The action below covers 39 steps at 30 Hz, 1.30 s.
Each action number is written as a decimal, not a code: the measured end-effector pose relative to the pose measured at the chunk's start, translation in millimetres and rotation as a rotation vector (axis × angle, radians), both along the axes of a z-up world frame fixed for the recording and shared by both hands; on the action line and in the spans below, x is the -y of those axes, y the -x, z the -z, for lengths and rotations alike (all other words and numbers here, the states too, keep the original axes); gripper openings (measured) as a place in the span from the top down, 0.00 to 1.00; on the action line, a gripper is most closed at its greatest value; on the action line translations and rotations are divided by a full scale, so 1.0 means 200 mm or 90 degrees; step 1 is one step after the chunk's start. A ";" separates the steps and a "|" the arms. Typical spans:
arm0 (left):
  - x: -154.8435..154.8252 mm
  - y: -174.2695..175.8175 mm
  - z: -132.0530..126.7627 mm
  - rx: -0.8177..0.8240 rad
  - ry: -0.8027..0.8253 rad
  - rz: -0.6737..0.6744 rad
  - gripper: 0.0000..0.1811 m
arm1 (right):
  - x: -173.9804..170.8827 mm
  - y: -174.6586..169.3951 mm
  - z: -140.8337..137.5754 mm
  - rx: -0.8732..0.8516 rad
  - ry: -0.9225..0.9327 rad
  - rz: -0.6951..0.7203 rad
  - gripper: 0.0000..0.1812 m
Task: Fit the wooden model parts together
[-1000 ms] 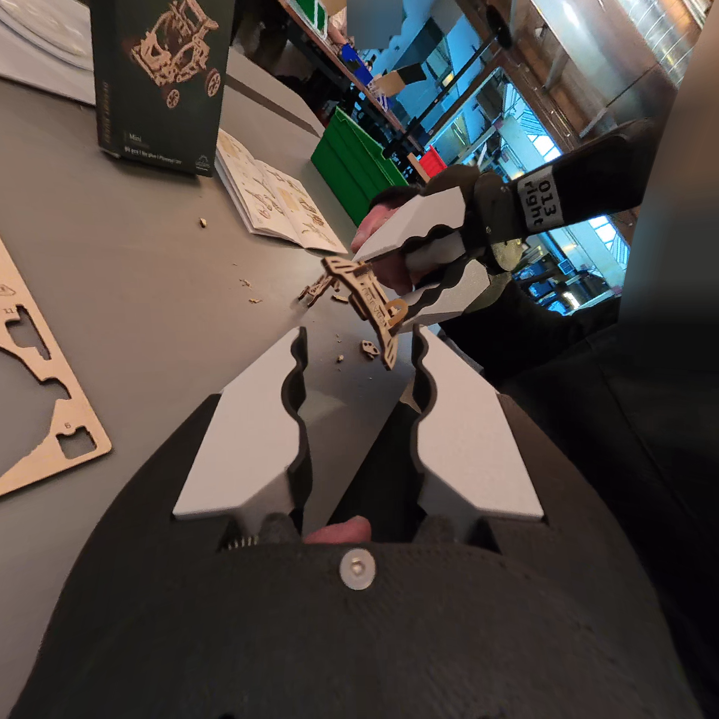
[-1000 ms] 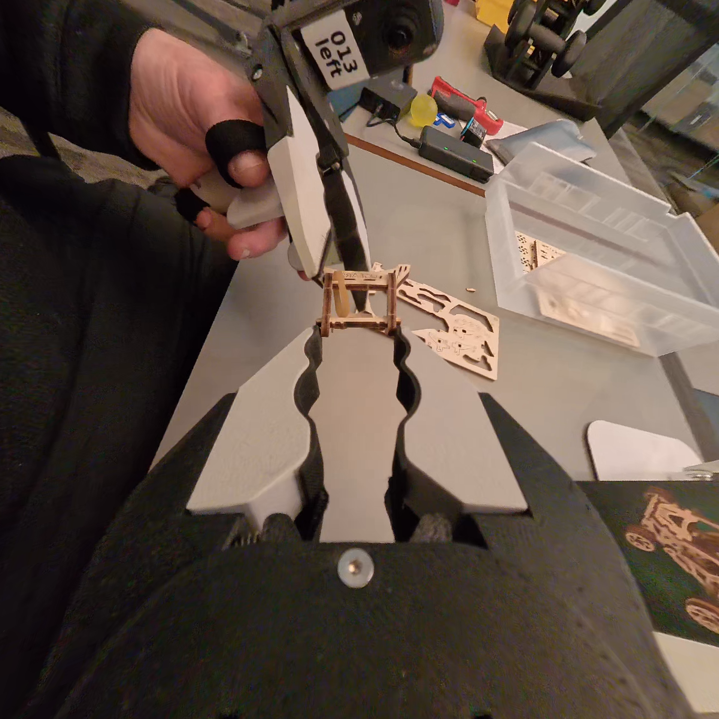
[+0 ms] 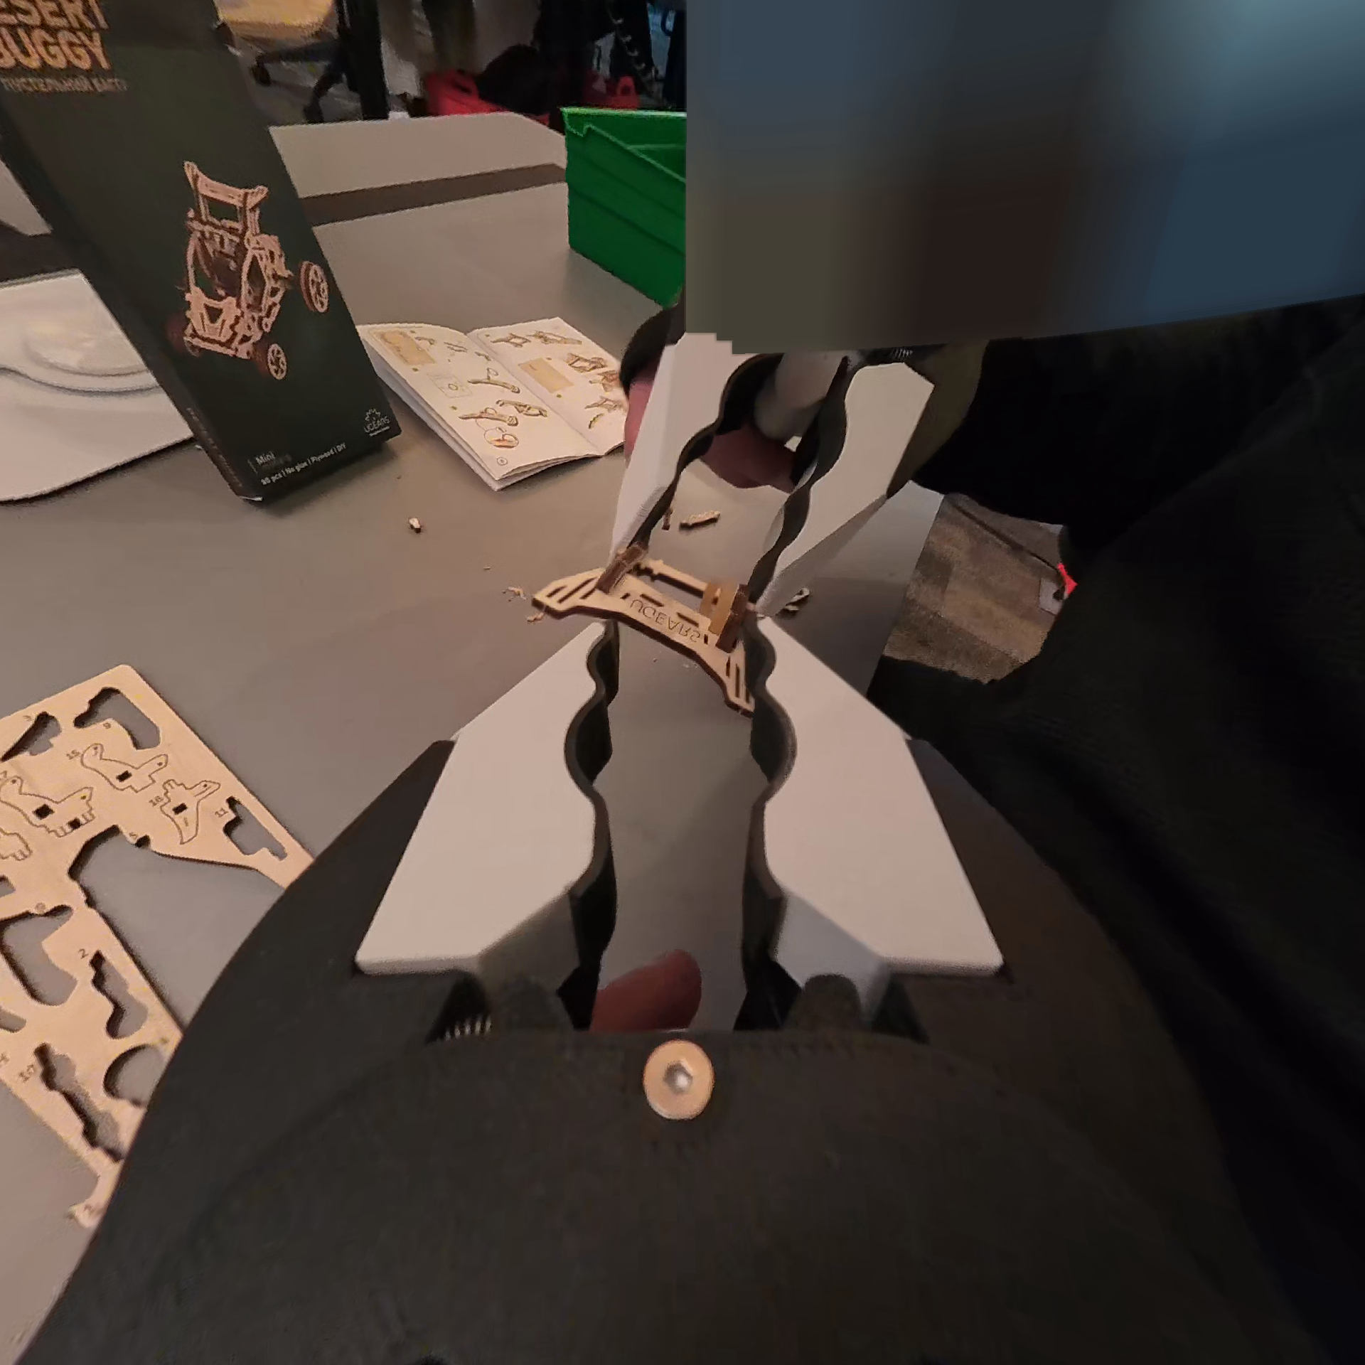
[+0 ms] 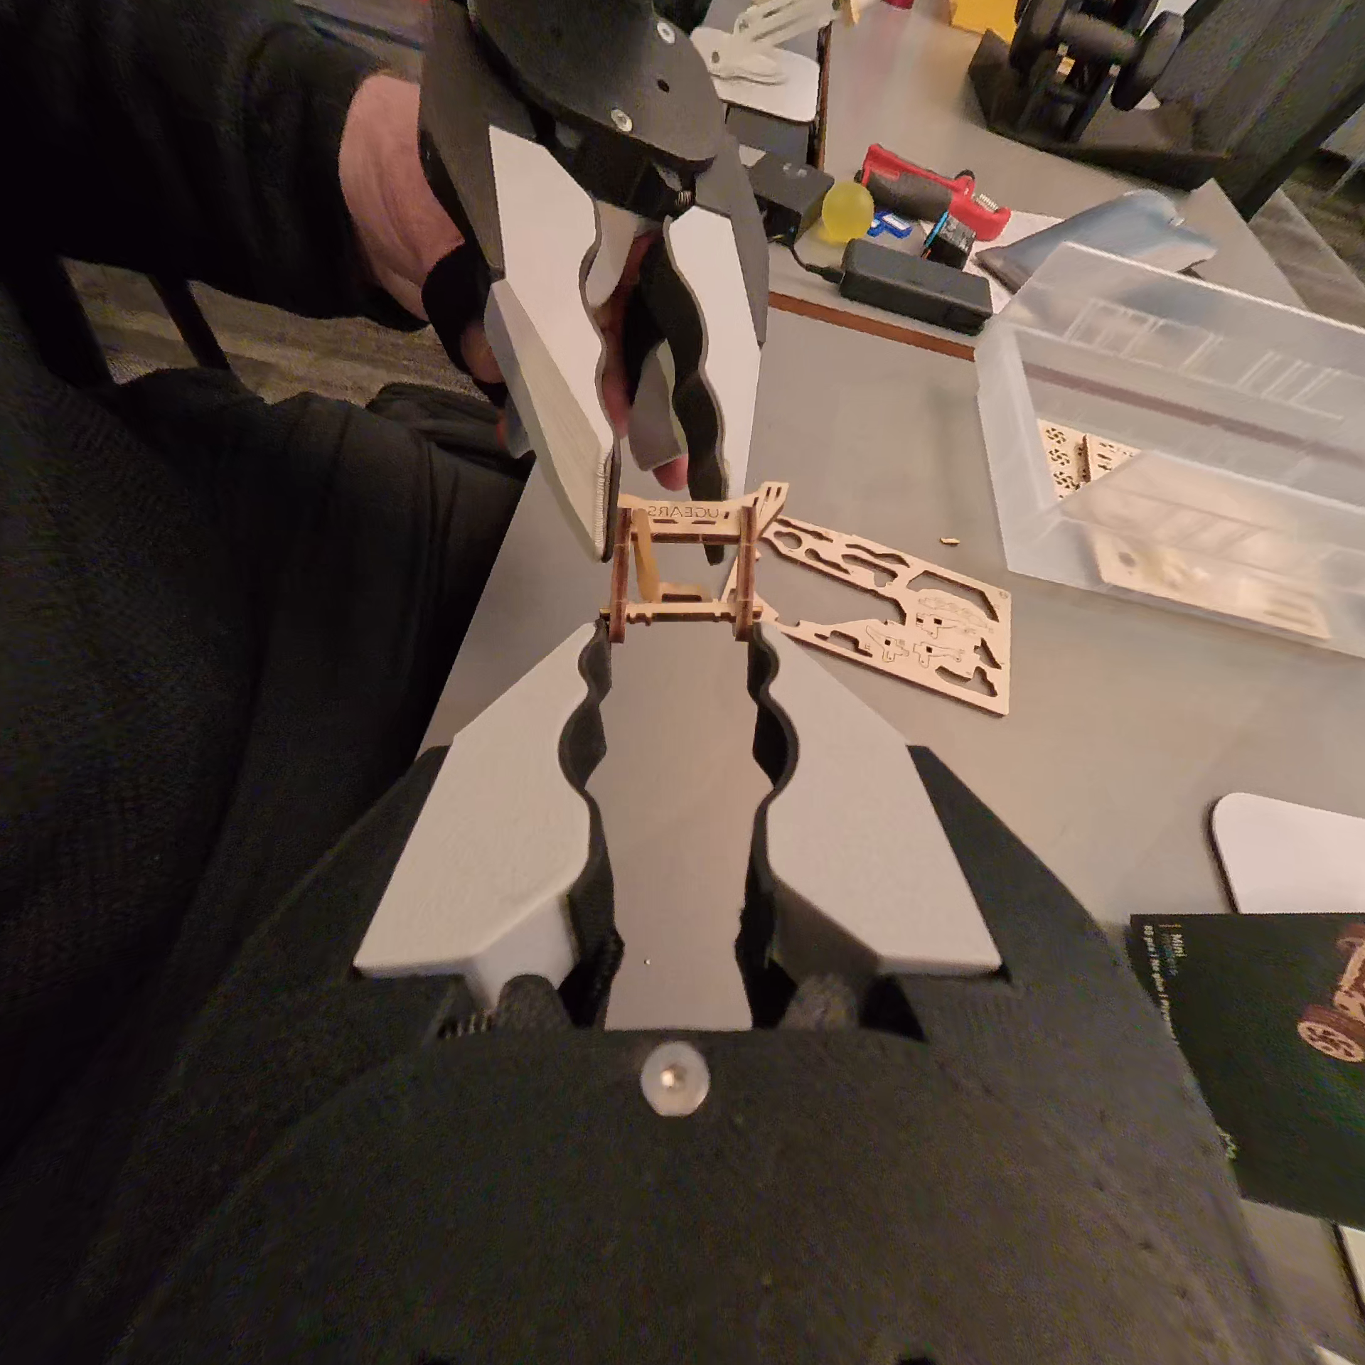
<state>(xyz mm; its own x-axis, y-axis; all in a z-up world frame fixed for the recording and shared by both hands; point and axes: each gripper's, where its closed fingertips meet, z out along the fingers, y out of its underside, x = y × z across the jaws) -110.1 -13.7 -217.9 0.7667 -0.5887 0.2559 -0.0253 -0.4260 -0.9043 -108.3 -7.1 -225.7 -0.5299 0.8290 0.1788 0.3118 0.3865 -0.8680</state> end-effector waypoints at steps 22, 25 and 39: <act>0.00 -0.02 -0.11 0.317 0.069 0.034 0.99 | -0.01 0.01 -0.07 -0.150 -0.298 0.024 0.77; 0.01 -0.02 -0.11 0.332 0.086 0.045 0.99 | -0.01 0.01 -0.09 -0.157 -0.308 0.022 0.71; 0.00 -0.06 -0.11 0.423 0.134 0.076 1.00 | 0.03 -0.02 -0.07 -0.118 -0.267 -0.015 0.77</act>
<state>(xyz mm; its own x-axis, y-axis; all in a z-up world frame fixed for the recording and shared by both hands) -98.5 -13.5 -195.8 0.3416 -0.5453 0.7655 0.4463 -0.6227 -0.6427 -105.0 -13.2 -212.1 -0.4752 0.6522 0.5906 0.1525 0.7221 -0.6748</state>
